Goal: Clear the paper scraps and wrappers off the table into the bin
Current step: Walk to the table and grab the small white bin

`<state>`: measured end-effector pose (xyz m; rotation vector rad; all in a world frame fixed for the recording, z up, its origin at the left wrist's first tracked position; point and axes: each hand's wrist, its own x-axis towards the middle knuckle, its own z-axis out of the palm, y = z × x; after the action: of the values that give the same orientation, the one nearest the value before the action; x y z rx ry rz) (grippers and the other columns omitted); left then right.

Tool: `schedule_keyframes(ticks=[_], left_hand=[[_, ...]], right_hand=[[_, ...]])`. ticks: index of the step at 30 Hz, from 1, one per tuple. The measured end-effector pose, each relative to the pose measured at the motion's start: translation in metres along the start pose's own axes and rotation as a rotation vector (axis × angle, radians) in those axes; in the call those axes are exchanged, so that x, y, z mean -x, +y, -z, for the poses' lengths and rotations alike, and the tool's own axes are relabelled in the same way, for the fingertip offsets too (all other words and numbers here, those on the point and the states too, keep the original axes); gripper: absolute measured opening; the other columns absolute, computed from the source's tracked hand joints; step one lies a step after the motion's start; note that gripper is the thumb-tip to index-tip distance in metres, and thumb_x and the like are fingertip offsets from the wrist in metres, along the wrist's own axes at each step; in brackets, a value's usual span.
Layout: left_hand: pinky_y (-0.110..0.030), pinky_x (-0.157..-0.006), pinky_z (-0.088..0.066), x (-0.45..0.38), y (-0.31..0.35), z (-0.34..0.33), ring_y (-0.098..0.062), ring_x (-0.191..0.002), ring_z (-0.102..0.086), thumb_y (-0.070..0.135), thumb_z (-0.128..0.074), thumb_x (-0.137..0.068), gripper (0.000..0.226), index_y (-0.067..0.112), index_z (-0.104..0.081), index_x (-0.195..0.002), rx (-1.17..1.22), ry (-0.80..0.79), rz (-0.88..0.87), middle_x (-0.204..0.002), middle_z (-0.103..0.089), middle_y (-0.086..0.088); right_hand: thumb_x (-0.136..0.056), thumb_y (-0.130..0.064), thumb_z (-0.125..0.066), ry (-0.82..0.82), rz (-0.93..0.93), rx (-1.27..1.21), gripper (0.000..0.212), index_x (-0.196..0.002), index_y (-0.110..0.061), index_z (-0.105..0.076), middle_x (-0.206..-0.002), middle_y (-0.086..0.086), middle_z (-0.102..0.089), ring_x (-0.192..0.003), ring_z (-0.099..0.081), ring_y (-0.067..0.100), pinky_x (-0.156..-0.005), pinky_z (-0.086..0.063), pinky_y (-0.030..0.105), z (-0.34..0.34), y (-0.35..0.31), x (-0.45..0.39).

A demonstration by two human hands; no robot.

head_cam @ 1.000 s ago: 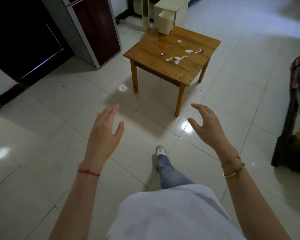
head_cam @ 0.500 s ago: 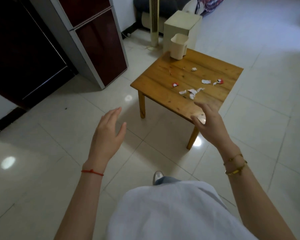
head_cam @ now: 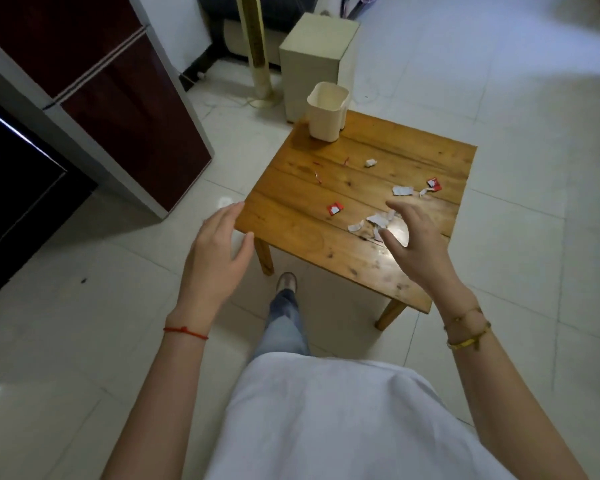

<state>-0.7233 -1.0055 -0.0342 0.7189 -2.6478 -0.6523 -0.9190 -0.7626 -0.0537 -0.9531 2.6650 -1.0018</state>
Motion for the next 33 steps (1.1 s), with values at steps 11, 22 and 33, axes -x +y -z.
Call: schedule_keyframes(ticks=[11,22,33], left_hand=[[-0.024,-0.102,-0.034,-0.262,-0.069,-0.022,-0.013,-0.127,-0.043,0.033,-0.044,-0.093,0.047,0.022,-0.038,-0.138,0.035,-0.152,-0.135,-0.139,-0.047,0.001],[-0.028,-0.098,-0.037,-0.429,-0.081,-0.097,-0.016,-0.129,-0.043,0.036,-0.044,-0.093,0.046,0.025,-0.036,-0.138,0.008,-0.325,-0.201,-0.141,-0.046,0.001],[-0.033,-0.088,-0.044,-0.574,-0.097,-0.238,-0.026,-0.117,-0.053,0.036,-0.048,-0.091,0.044,0.015,-0.046,-0.129,-0.032,-0.341,-0.085,-0.130,-0.056,-0.009]], right_hand=[[-0.094,-0.027,-0.058,0.117,-0.219,0.008,0.046,-0.136,-0.018,-0.045,-0.135,0.001,-0.052,-0.126,-0.046,0.017,-0.106,-0.039,0.035,-0.047,-0.014,-0.195],[-0.093,-0.024,-0.058,0.160,-0.392,0.074,0.045,-0.135,-0.015,-0.047,-0.135,0.004,-0.052,-0.129,-0.043,0.020,-0.107,-0.036,0.035,-0.055,0.015,-0.317],[-0.094,-0.026,-0.056,0.104,-0.507,0.123,0.046,-0.136,-0.012,-0.045,-0.135,0.007,-0.052,-0.128,-0.043,0.022,-0.107,-0.036,0.035,-0.086,0.091,-0.397]])
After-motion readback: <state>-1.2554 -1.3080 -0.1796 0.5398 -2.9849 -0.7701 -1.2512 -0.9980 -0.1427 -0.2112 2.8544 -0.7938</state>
